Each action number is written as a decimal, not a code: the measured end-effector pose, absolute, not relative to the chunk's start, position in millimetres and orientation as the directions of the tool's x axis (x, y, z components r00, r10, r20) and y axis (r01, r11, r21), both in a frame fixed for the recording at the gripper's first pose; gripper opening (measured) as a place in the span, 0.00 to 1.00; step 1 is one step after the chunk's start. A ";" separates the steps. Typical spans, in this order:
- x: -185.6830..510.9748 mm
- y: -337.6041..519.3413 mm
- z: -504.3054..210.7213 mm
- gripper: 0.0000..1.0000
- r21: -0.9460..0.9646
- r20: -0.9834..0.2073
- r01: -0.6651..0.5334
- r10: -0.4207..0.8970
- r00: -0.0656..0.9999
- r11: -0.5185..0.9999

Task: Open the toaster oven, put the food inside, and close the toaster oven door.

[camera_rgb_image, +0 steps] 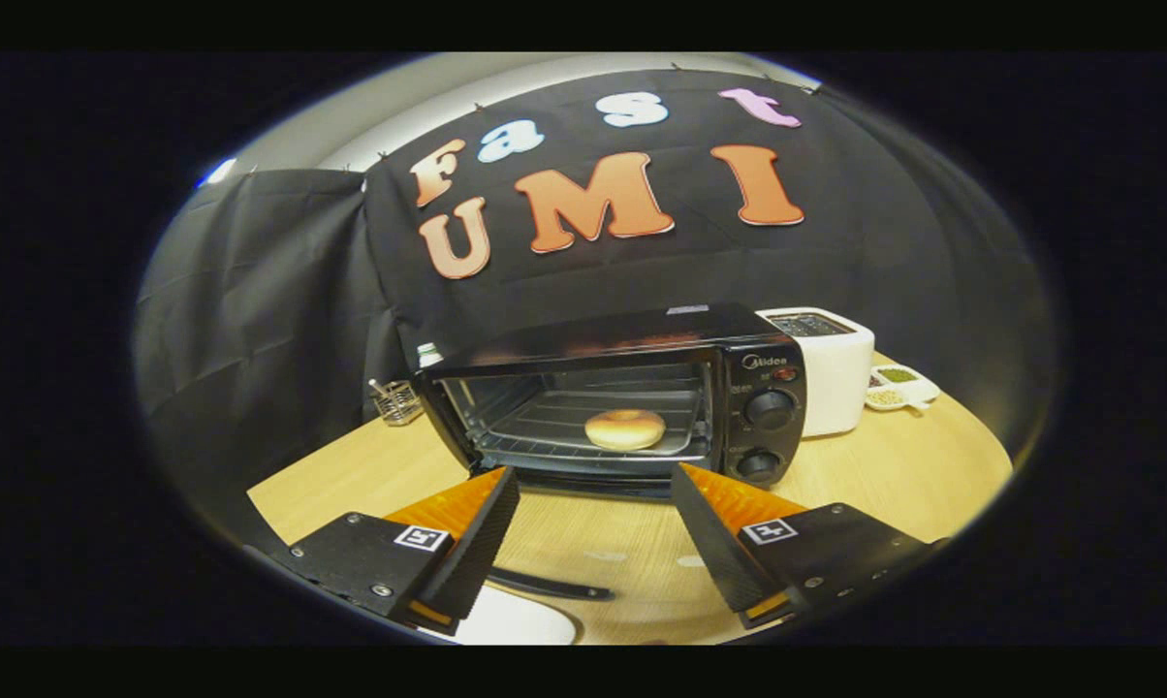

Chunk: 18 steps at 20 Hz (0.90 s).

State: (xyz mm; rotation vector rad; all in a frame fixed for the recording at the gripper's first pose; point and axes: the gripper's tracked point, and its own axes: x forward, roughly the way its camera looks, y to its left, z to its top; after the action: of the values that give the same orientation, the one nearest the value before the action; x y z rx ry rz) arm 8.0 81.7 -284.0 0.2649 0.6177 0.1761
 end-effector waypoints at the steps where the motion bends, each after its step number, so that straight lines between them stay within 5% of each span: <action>1: -1.8 84.9 -284.2 0.94 0.295 -0.551 -0.096 0.251 0.796 0.951; 18: -107.8 116.9 -341.2 0.95 0.324 -0.699 -0.108 0.315 0.642 0.940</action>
State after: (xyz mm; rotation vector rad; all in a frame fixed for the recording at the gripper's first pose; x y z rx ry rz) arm -107.8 116.9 -341.2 0.2639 0.8415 0.2439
